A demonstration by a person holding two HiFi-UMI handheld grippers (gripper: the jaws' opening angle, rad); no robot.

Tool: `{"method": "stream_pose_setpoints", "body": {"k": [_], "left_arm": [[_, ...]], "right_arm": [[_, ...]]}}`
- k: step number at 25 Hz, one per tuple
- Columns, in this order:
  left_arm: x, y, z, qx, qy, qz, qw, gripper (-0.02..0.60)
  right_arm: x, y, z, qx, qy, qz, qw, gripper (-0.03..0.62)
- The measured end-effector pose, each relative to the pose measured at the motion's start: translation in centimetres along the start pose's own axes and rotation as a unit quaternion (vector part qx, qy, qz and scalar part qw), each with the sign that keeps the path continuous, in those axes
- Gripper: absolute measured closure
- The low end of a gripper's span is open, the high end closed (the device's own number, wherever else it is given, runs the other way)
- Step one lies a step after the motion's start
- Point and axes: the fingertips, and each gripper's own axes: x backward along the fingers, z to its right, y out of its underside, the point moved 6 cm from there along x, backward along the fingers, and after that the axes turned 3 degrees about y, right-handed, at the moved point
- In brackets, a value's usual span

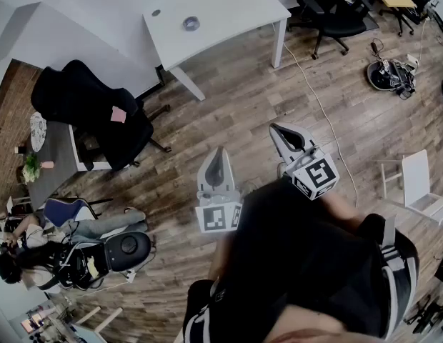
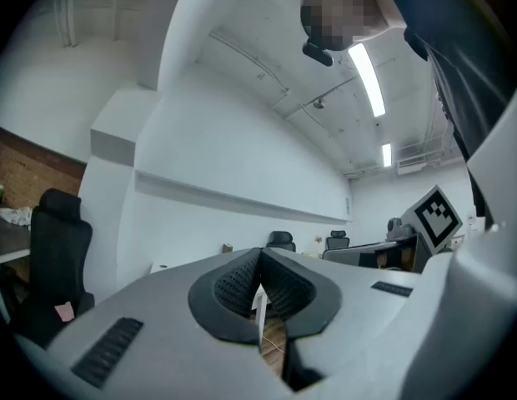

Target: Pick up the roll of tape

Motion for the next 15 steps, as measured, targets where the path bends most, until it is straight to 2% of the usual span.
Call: {"method": "stream_pose_setpoints", "body": {"k": [15], "left_arm": [[-1.1, 0.6, 0.9, 0.003, 0.003, -0.008, 1.0000, 0.558]], "right_arm": [[0.5, -0.2, 1.1, -0.017, -0.003, 0.012, 1.000, 0.582]]}}
